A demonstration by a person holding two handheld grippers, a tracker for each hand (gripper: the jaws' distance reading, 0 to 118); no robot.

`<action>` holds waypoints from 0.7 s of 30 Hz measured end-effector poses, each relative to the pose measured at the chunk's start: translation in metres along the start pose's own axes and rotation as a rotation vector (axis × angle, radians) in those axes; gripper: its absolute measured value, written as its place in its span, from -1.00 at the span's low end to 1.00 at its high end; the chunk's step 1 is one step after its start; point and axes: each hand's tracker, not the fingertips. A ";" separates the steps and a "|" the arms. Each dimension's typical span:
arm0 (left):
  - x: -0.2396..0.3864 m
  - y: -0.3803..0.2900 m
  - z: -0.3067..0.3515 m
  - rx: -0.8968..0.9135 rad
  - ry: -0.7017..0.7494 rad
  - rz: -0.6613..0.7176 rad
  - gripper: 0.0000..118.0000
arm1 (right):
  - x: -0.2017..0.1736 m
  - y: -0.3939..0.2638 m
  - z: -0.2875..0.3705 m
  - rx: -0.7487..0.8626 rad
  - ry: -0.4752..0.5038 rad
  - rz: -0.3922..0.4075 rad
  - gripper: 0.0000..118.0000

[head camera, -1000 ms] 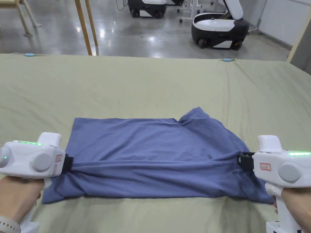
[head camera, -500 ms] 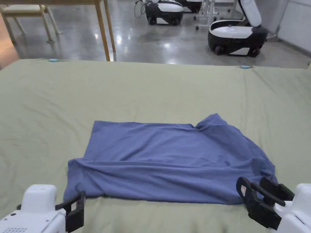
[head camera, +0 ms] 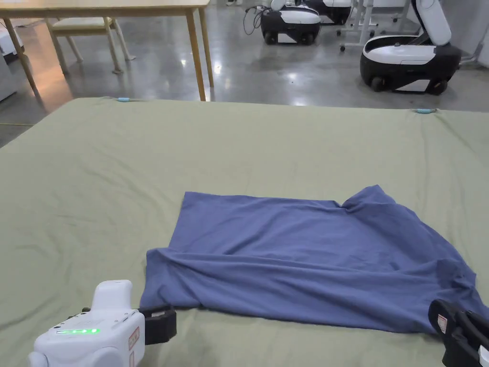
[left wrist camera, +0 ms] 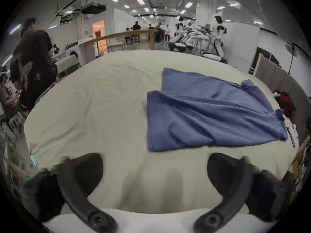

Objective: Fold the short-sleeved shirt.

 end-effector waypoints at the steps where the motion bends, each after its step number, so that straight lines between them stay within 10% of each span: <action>1: 0.002 0.006 -0.004 0.005 0.018 0.006 0.96 | 0.005 0.001 0.002 -0.006 -0.008 -0.001 -0.98; 7: 0.021 0.028 -0.054 -0.085 0.071 -0.122 0.87 | 0.032 0.009 0.014 -0.029 -0.099 0.001 -0.98; 13: 0.056 0.029 -0.042 -0.051 0.035 -0.271 -0.71 | 0.077 0.015 0.005 -0.140 -0.252 0.123 -0.97; 15: 0.055 0.033 -0.039 -0.047 0.025 -0.288 -0.85 | 0.097 0.011 -0.008 -0.158 -0.266 0.130 -0.36; 17: 0.051 0.038 -0.035 -0.029 0.005 -0.259 -0.86 | 0.122 0.006 -0.028 -0.253 -0.216 0.107 1.00; 21: 0.052 0.045 -0.024 -0.013 0.009 -0.294 -0.86 | 0.150 -0.010 -0.078 -0.368 -0.215 0.190 0.97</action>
